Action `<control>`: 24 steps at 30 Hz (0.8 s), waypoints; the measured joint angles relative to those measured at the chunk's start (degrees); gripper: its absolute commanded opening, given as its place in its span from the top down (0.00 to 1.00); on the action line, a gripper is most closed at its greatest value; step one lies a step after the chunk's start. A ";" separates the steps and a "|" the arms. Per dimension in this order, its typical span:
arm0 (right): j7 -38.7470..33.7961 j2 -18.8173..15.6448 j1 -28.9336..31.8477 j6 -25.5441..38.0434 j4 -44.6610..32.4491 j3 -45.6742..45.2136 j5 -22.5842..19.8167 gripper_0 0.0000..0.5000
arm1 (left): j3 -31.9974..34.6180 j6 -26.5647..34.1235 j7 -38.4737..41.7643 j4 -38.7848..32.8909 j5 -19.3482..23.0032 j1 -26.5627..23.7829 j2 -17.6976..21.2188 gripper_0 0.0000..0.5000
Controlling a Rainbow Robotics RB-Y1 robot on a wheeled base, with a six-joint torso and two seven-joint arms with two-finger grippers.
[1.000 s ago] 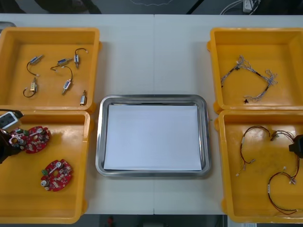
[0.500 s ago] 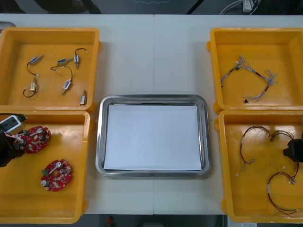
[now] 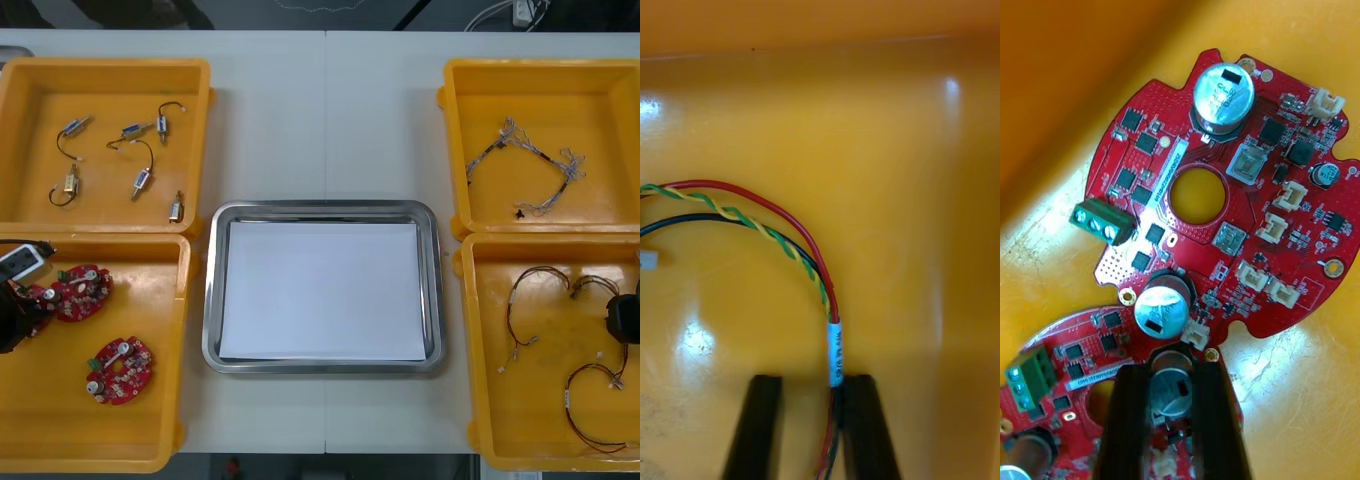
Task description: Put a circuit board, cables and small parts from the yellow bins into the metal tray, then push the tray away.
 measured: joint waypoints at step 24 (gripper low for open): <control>0.02 -0.04 -0.41 24.06 -16.21 -12.35 -1.10 1.00 | 5.28 9.06 0.00 -4.72 1.14 0.01 0.08 1.00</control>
